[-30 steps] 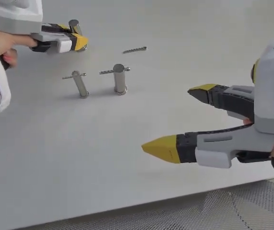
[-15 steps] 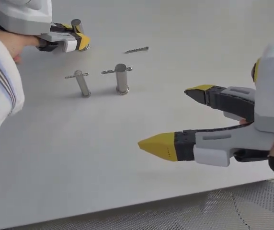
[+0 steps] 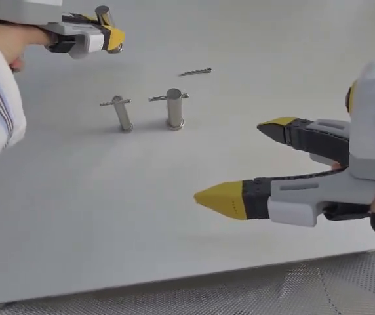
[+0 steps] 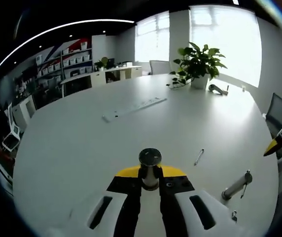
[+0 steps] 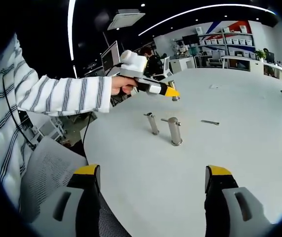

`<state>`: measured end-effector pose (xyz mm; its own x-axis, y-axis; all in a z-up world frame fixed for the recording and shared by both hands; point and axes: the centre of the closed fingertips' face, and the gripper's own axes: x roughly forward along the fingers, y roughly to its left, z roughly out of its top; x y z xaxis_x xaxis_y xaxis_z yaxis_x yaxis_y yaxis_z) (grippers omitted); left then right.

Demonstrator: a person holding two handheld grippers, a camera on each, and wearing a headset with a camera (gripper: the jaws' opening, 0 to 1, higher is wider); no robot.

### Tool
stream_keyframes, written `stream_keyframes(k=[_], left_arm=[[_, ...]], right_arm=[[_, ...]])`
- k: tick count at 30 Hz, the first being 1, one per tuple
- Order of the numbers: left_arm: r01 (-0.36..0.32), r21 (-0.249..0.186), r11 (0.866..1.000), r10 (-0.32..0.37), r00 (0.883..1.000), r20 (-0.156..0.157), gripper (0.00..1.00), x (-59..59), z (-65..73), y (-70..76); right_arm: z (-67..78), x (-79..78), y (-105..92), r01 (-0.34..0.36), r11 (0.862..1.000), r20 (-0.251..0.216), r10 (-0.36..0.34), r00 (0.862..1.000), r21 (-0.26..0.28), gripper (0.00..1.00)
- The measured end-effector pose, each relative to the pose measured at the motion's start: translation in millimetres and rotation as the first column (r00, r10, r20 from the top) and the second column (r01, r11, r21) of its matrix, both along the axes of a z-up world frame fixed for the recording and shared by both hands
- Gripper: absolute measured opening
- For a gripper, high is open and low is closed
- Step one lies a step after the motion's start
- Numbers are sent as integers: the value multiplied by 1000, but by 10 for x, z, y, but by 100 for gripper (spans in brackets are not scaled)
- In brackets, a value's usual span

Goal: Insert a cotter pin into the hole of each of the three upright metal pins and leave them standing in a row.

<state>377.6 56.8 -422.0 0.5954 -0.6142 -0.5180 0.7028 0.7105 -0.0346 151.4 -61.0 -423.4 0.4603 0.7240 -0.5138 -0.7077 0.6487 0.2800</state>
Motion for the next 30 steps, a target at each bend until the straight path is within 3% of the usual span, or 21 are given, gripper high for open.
stream_keyframes(k=[9, 13, 22, 30], left_arm=[[52, 4, 999, -52, 998, 39, 9, -343, 303, -112], [73, -19, 997, -73, 997, 36, 9, -528, 403, -186], [130, -22, 991, -129, 990, 49, 9, -902, 533, -324], [181, -17, 983, -180, 982, 55, 9, -1188, 551, -442]], right_arm=[[84, -18, -11, -5, 1000, 27, 5, 1000, -13, 86], [93, -30, -27, -10, 1000, 33, 11, 999, -25, 87], [146, -64, -27, -5, 1000, 44, 6, 999, -24, 86], [170, -64, -51, -7, 999, 54, 9, 998, -36, 87]])
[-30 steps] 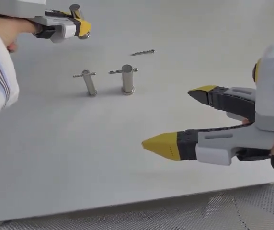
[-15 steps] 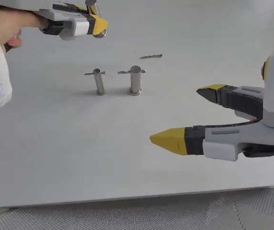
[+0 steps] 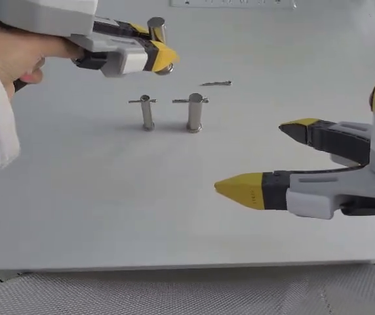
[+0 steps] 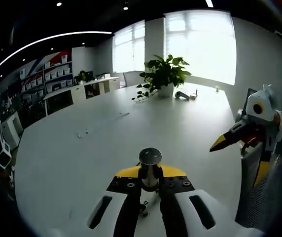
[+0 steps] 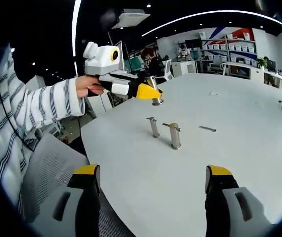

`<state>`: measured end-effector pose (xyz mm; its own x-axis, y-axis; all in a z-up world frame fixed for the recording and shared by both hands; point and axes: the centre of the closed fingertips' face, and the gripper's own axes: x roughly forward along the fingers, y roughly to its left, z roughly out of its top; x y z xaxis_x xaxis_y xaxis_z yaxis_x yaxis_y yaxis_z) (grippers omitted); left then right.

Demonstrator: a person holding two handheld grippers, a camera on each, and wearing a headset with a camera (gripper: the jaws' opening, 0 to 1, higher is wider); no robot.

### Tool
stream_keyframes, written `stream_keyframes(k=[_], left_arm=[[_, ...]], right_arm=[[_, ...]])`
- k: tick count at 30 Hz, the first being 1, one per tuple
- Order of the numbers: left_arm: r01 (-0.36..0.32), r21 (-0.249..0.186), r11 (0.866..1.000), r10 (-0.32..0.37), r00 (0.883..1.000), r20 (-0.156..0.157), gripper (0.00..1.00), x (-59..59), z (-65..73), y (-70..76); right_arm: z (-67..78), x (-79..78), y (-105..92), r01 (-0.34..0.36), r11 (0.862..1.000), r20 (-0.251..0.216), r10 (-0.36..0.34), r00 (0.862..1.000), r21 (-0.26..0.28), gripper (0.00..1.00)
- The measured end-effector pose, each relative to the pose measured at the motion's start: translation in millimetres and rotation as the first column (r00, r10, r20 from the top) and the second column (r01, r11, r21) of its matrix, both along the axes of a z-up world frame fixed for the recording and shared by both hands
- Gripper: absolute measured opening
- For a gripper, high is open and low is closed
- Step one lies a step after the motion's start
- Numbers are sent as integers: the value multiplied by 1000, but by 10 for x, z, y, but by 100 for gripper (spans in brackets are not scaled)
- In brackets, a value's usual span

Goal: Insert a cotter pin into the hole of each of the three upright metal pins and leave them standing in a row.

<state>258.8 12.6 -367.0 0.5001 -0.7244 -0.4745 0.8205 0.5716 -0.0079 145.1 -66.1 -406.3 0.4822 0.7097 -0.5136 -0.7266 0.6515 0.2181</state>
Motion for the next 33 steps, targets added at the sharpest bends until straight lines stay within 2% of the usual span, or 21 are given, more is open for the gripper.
stream_keyframes(k=[6, 12, 13, 16, 19, 22, 26, 33], left_arm=[[50, 5, 999, -50, 998, -26, 9, -250, -113, -101], [83, 36, 996, -81, 995, -51, 9, -418, -276, -169], [96, 40, 995, -93, 994, -64, 9, -512, -283, -203], [113, 52, 992, -109, 991, -74, 9, -570, -391, -241], [117, 64, 991, -112, 991, -79, 9, -653, -438, -292], [108, 81, 991, -102, 992, -73, 9, -673, -498, -329], [96, 76, 993, -89, 992, -85, 9, -657, -587, -336], [93, 94, 991, -85, 992, -92, 9, -660, -703, -367]], right_arm=[[7, 7, -37, 12, 1000, 6, -12, 1000, -4, 87], [-2, -9, -68, 25, 1000, 2, -25, 1000, -5, 87], [-10, -17, -69, 23, 1000, -7, -23, 1000, -3, 87], [-17, -26, -68, 24, 1000, -9, -24, 1000, -3, 87], [-23, -30, -63, 22, 1000, -11, -22, 1000, -4, 87], [-34, -27, -63, 24, 1000, -14, -24, 1000, -3, 87], [-41, -41, -40, 16, 1000, -19, -16, 1000, -1, 87], [-69, -48, -20, 7, 1000, -25, -7, 1000, -4, 86]])
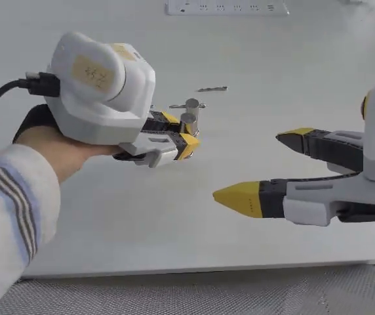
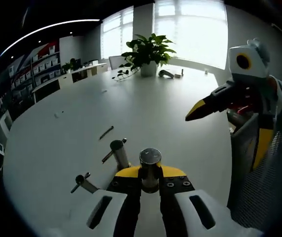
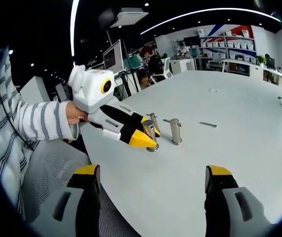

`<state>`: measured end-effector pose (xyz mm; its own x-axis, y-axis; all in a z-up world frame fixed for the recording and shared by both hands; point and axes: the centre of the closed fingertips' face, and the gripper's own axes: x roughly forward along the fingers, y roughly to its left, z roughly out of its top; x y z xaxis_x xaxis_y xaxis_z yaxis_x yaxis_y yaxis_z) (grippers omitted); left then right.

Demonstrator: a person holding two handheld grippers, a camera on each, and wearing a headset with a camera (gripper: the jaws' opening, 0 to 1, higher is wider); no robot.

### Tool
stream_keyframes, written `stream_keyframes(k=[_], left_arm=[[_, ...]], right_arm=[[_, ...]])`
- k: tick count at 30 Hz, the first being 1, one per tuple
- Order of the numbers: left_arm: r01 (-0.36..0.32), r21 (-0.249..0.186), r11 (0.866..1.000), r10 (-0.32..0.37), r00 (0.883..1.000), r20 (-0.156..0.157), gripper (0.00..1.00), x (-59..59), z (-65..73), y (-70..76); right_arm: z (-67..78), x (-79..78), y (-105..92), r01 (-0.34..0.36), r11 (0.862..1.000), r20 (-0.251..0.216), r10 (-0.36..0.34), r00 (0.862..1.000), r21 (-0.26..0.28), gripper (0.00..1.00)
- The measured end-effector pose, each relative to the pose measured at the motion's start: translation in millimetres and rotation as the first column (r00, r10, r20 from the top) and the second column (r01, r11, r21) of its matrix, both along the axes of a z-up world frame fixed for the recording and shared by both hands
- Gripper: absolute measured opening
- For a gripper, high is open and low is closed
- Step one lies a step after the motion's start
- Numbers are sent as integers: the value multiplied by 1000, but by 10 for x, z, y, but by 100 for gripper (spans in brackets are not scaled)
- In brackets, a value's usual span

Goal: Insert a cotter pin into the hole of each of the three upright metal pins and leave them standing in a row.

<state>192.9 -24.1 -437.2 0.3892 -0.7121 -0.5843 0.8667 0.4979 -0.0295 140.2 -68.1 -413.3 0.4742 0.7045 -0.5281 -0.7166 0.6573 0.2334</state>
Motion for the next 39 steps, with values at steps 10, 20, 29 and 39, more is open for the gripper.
stream_keyframes(k=[10, 20, 29, 39], left_arm=[[-16, 6, 1000, 16, 1000, -21, 9, -18, -136, 2], [-60, 2, 998, 60, 998, -34, 9, 11, -231, -12], [-54, 15, 998, 54, 998, -24, 9, 11, -282, -50], [-67, 6, 998, 67, 998, -18, 10, 36, -276, -80]], right_arm=[[-8, 21, -14, 14, 1000, 0, -14, 1000, 4, 87], [-44, 17, -36, 20, 1000, -8, -20, 1000, -9, 86], [-57, -1, -37, 14, 1000, -10, -14, 1000, -13, 85], [-62, -21, -26, 11, 1000, -16, -11, 1000, -11, 84]])
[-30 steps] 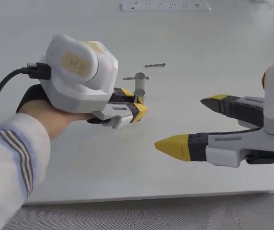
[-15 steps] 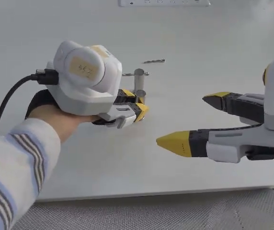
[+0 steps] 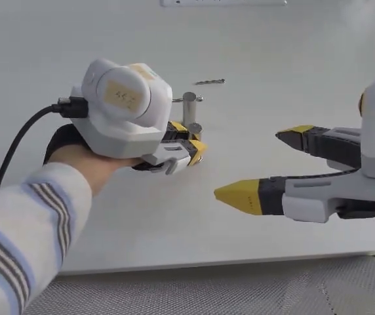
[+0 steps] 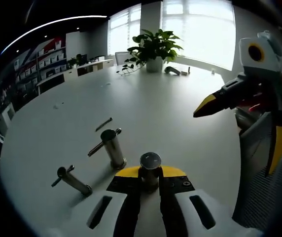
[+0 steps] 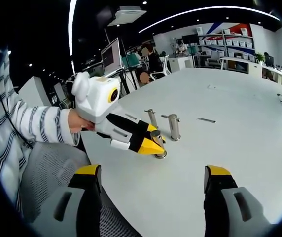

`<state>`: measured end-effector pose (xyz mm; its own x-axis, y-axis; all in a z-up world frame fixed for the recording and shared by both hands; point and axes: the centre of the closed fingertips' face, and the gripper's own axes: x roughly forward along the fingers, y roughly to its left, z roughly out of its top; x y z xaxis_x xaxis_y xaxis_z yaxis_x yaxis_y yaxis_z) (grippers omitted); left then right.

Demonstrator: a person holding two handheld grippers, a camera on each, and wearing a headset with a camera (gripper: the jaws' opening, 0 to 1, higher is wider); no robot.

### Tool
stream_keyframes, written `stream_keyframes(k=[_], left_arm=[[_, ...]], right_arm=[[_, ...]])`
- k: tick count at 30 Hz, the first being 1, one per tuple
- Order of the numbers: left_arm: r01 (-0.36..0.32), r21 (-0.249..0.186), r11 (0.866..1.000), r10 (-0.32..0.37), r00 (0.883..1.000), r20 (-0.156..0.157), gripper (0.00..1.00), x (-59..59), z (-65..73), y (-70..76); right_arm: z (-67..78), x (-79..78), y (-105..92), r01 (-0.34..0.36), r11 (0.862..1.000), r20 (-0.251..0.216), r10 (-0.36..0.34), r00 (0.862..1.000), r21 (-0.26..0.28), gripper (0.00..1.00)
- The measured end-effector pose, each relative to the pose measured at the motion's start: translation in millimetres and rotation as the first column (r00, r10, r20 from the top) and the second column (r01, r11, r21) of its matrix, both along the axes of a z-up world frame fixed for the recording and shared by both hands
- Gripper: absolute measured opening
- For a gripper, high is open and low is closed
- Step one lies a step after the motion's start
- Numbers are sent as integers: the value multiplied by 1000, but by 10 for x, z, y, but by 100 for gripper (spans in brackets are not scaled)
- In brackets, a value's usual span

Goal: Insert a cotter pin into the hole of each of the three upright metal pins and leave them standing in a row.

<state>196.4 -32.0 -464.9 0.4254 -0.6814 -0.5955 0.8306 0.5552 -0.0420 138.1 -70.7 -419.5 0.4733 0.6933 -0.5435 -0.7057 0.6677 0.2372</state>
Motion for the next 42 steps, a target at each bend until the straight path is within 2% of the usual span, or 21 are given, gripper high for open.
stream_keyframes(k=[4, 8, 12, 20, 27, 32, 35, 37, 38, 42], left_arm=[[9, 4, 1000, -9, 1000, 11, 10, -30, 0, 6], [-14, -7, 1000, 14, 1000, 5, 10, -31, 2, 15], [-15, -9, 1000, 15, 1000, 12, 10, -33, 2, 13], [4, -8, 1000, -4, 1000, 16, 12, -48, 39, 18], [62, -40, 997, -62, 998, 1, 40, -161, 127, 69], [79, -75, 994, -78, 997, 12, 48, -217, 239, 154], [98, -110, 989, -101, 995, -18, 55, -293, 288, 178], [103, -123, 987, -104, 995, -5, 63, -313, 337, 200], [111, -119, 987, -110, 994, 14, 66, -325, 363, 215], [113, -151, 982, -115, 993, -3, 80, -399, 403, 248]], right_arm=[[-9, 0, -4, 5, 1000, -5, -5, 1000, -1, 84], [-11, -8, 4, 6, 1000, -8, -6, 1000, 3, 84], [-7, -16, 11, 6, 1000, -8, -6, 1000, 3, 84], [-8, -18, 1, 9, 1000, -9, -9, 1000, 2, 84], [-7, -20, 16, 4, 1000, -9, -4, 1000, 2, 84], [-16, -31, 16, -1, 1000, -11, 1, 1000, -4, 84], [-19, -33, 12, -2, 1000, -12, 2, 1000, -6, 84], [-19, -34, 12, -2, 1000, -12, 2, 1000, -8, 84], [-19, -34, 11, -3, 1000, -12, 3, 1000, -10, 84], [-25, -39, 13, -6, 1000, -15, 6, 1000, -16, 84]])
